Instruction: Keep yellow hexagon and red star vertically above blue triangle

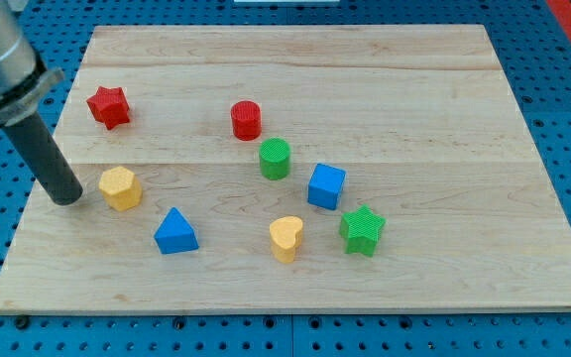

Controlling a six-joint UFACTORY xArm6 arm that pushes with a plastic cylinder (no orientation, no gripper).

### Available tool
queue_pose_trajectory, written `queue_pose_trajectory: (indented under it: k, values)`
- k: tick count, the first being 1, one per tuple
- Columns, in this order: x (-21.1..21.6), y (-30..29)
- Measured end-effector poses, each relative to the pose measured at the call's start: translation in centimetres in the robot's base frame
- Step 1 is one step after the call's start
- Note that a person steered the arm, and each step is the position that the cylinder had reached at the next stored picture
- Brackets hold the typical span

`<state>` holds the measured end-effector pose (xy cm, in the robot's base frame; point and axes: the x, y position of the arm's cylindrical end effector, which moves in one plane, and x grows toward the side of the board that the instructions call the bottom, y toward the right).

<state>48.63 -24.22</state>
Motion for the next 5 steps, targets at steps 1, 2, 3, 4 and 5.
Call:
queue_pose_trajectory:
  k: [1, 2, 3, 4, 5]
  values:
    - [-0.5, 3.2]
    - [-0.5, 6.8]
    - [-0.4, 7.4]
    - [-0.2, -2.5]
    - [-1.7, -6.3]
